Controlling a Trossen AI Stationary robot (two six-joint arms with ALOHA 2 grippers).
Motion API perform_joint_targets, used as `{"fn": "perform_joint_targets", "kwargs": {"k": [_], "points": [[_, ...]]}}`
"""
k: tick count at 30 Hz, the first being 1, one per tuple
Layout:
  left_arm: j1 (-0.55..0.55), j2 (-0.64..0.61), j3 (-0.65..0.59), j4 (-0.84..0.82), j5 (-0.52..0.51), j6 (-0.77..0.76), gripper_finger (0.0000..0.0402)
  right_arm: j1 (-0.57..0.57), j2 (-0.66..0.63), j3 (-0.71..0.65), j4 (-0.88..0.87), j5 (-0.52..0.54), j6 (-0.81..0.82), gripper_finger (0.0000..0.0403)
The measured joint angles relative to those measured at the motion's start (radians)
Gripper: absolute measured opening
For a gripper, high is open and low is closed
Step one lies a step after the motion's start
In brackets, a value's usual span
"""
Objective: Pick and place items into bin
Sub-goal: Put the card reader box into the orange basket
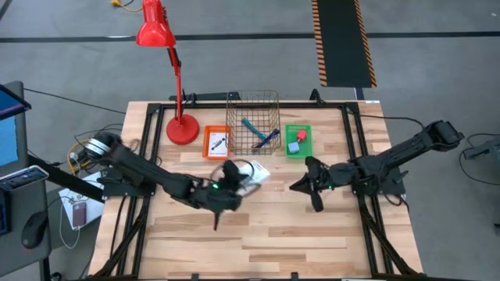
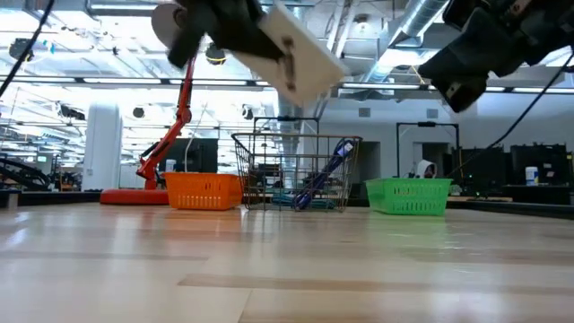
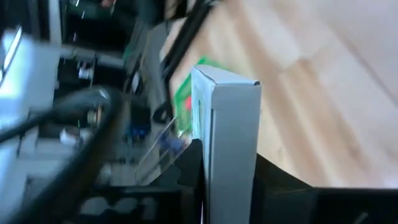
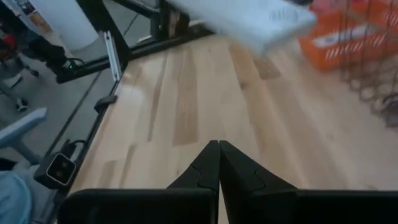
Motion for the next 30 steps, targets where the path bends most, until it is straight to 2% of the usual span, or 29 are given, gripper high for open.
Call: {"fn": "perform_joint_targets", "kwargs": {"k": [3, 9, 13, 17, 22, 30], "points": [[0.003, -0.115, 0.0, -0.132, -0.049, -0.121, 0.0039, -0.014, -0.052, 0.0, -0.045, 0.0, -0.054, 0.0], [0.01, -0.319, 0.002, -0.487, -0.132, -0.421, 0.0039, -0.032, -0.109, 0.0, -0.166, 0.003, -0.056, 0.0], [0.046, -0.394, 0.002, -0.707, -0.115, -0.646, 0.0039, -0.037, -0.108, 0.0, -0.187, 0.003, -0.056, 0.0], [0.101, -0.4, 0.002, -0.884, -0.047, -0.793, 0.0039, -0.037, -0.107, 0.0, -0.193, 0.004, -0.056, 0.0], [0.168, -0.347, 0.002, -0.948, 0.032, -0.811, 0.0039, -0.037, -0.107, 0.0, -0.195, 0.003, -0.056, 0.0], [0.228, -0.202, 0.002, -0.953, 0.062, -0.667, 0.0039, -0.037, -0.107, 0.001, -0.197, 0.003, -0.056, 0.0]]}}
